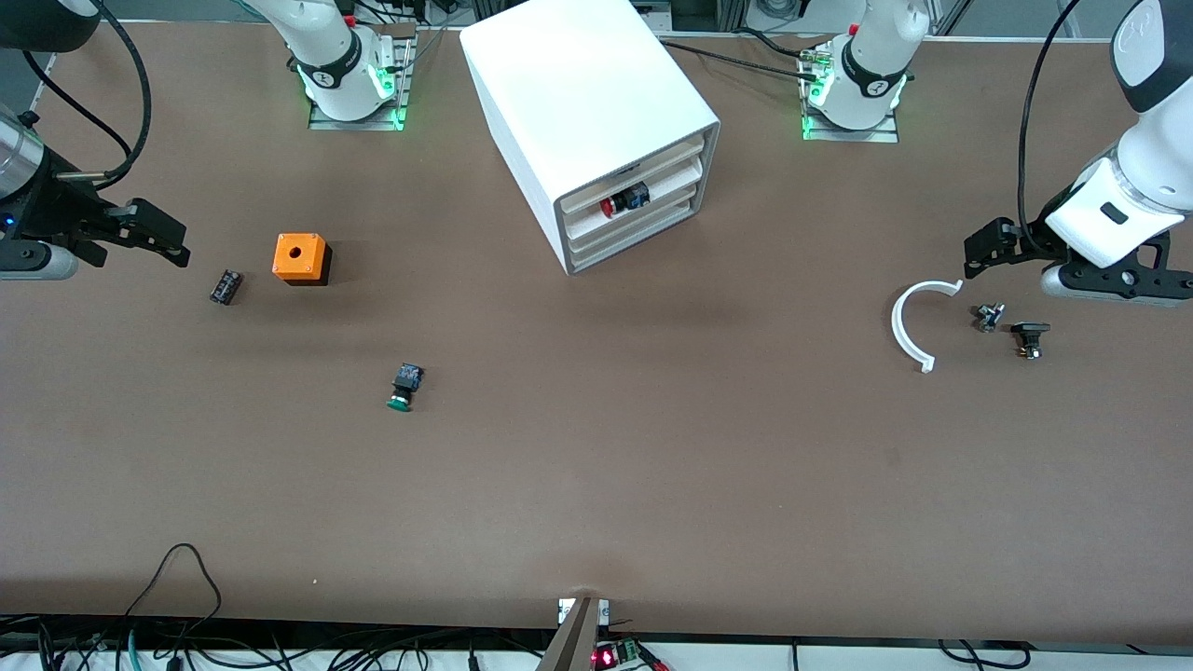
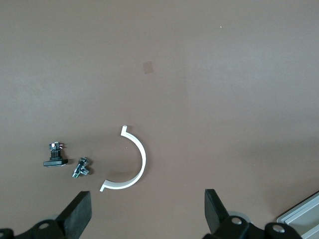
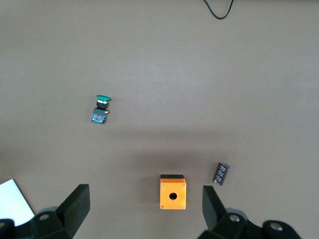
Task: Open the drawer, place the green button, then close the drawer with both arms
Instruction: 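Reach the right gripper to the green button while the left gripper reaches the drawer, then grip the lower drawer handle with the left gripper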
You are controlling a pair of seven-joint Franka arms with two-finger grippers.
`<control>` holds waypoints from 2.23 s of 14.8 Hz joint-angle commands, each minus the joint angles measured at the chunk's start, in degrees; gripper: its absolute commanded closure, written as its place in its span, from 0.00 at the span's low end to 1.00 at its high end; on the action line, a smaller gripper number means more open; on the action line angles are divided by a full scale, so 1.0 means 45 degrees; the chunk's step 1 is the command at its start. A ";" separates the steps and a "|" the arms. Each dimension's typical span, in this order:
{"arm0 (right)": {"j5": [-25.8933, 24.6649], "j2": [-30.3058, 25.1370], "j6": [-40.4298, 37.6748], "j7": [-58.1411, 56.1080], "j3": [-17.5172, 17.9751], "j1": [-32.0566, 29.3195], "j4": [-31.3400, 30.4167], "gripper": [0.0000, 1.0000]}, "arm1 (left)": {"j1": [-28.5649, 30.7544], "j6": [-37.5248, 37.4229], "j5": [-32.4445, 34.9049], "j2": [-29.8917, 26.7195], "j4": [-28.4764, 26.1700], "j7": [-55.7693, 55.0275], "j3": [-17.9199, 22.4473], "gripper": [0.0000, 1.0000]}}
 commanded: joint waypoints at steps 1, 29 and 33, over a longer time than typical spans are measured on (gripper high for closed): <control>0.0012 0.0183 -0.0319 0.0381 0.0002 -0.0011 0.0368 0.00 | -0.0057 -0.0234 0.0299 -0.0170 0.0073 -0.0194 -0.0025 0.00; 0.0716 0.7250 0.6123 0.4623 0.0197 0.2840 -0.0531 0.00 | -0.1268 -0.3183 -0.8291 0.2307 -0.0005 0.1268 -0.1606 0.00; 0.0716 0.7586 0.7588 0.3958 0.0197 0.2782 -0.1446 0.00 | -0.1074 -0.3046 -1.0047 0.3752 -0.0374 0.4755 -0.1705 0.00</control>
